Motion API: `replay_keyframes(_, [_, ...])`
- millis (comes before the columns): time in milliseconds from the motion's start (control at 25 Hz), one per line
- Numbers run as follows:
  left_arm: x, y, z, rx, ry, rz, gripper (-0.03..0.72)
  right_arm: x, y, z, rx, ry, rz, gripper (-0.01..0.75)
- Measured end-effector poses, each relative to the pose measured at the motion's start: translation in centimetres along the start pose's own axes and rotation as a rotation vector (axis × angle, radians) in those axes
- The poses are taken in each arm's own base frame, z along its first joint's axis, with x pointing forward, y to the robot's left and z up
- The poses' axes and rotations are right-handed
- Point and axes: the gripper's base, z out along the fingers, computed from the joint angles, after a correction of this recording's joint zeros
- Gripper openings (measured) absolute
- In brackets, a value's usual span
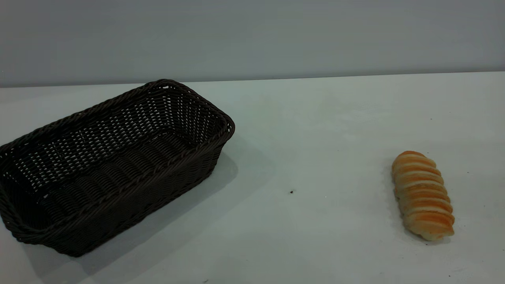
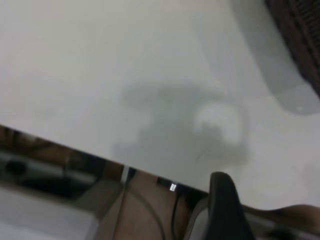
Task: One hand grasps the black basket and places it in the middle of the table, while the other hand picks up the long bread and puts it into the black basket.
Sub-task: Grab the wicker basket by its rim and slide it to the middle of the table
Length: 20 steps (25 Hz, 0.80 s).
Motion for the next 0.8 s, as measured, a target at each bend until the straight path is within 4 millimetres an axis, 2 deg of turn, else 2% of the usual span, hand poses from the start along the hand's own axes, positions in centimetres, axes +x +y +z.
replay_keyframes(280, [-4.2,-2.9,3.7,-0.069,0.151,0.017,0.541,-0.2,0.5,0.0,-0.036,-0.020,-0.028,0.439])
replay_keyframes(440, [-5.7,-4.2,6.3,-0.112,0.231,-0.002,0.575,-0.2,0.6,0.0,-0.046,-0.021,-0.037,0.439])
replay_keyframes(680, [-5.6,-5.3,10.2,-0.187,0.348,-0.063,0.585,-0.2,0.9,0.0,-0.075,-0.023,-0.061,0.439])
replay_keyframes(800, [-5.7,-5.7,11.5,-0.187,0.350,-0.088,0.585,-0.2,1.0,0.0,-0.078,-0.024,-0.062,0.439])
